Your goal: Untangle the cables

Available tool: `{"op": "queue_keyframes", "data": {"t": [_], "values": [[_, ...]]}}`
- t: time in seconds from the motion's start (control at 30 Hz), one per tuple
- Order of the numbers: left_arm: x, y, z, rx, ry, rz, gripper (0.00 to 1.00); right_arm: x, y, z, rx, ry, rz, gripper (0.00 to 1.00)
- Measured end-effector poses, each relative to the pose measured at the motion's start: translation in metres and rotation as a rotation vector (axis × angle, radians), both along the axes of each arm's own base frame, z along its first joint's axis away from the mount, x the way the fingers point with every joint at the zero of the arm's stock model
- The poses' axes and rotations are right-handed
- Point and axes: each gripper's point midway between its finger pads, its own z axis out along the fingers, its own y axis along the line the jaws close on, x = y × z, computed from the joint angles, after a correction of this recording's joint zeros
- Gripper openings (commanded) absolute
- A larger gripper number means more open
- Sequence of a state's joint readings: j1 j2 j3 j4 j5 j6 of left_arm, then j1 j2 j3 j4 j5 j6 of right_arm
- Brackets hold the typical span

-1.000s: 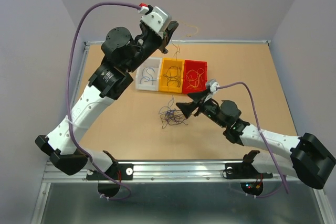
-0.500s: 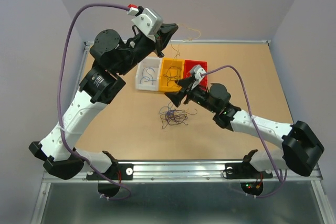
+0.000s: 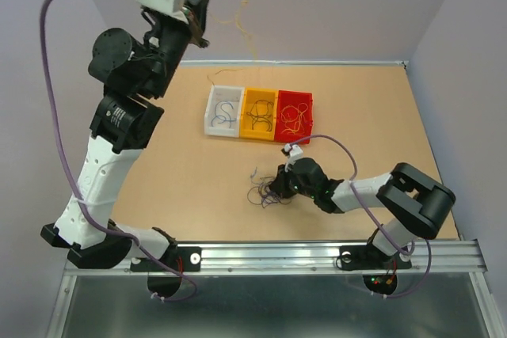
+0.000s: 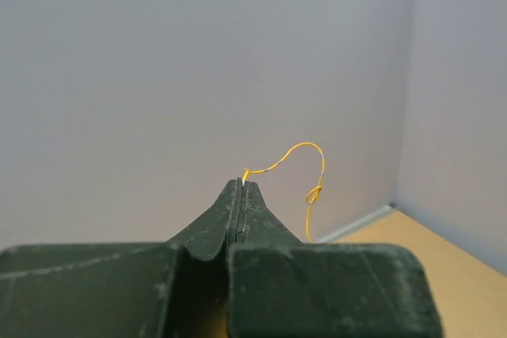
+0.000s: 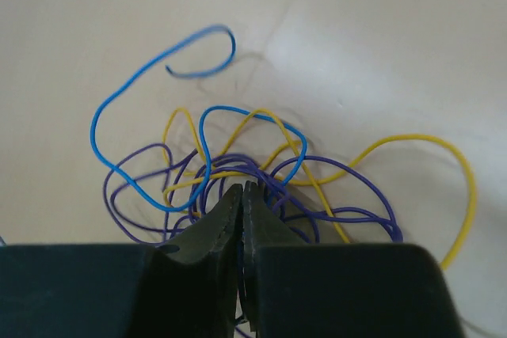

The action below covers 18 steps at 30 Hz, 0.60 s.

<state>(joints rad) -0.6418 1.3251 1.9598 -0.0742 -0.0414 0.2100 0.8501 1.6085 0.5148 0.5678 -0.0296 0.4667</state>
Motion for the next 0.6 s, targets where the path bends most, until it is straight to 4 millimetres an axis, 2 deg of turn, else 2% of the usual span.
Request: {"op": "queue_keyframes", "data": {"t": [0.07,0.13,0.2,0.23,0.3,0.33,0.4,0.43,0.5,0.53,0.6], "values": [[0.011,0.024,0.005,-0.032,-0.006,0.082,0.00,-0.007,-0.015,0.001,0.008,0.023,-0.058,0.12],[0.019,0.044,0.000,-0.050,-0.008,0.155,0.00,-0.006,-0.023,0.017,0.041,0.003,-0.105,0.31],[0.019,0.043,-0.017,-0.037,-0.009,0.139,0.00,0.001,-0.024,0.044,0.098,-0.048,-0.142,0.51],[0.017,0.036,-0.034,-0.015,0.005,0.106,0.00,0.004,-0.025,0.055,0.119,-0.073,-0.155,0.68],[0.014,0.024,-0.062,0.014,0.026,0.046,0.00,0.009,-0.027,0.086,0.177,-0.138,-0.177,0.80],[0.014,0.015,-0.083,0.030,0.044,0.002,0.00,0.012,-0.030,0.105,0.207,-0.178,-0.192,0.85],[0.016,0.003,-0.113,0.058,0.081,-0.050,0.00,0.017,-0.034,0.126,0.223,-0.233,-0.215,0.88],[0.018,-0.002,-0.124,0.066,0.092,-0.069,0.00,0.022,-0.037,0.145,0.235,-0.280,-0.236,0.89],[0.025,-0.014,-0.153,0.093,0.130,-0.103,0.00,0.029,-0.042,0.168,0.244,-0.335,-0.269,0.89],[0.030,-0.020,-0.167,0.108,0.153,-0.117,0.00,0.035,-0.046,0.185,0.252,-0.378,-0.298,0.89],[0.040,-0.029,-0.184,0.124,0.175,-0.137,0.00,0.042,-0.058,0.209,0.263,-0.442,-0.360,0.90]]}}
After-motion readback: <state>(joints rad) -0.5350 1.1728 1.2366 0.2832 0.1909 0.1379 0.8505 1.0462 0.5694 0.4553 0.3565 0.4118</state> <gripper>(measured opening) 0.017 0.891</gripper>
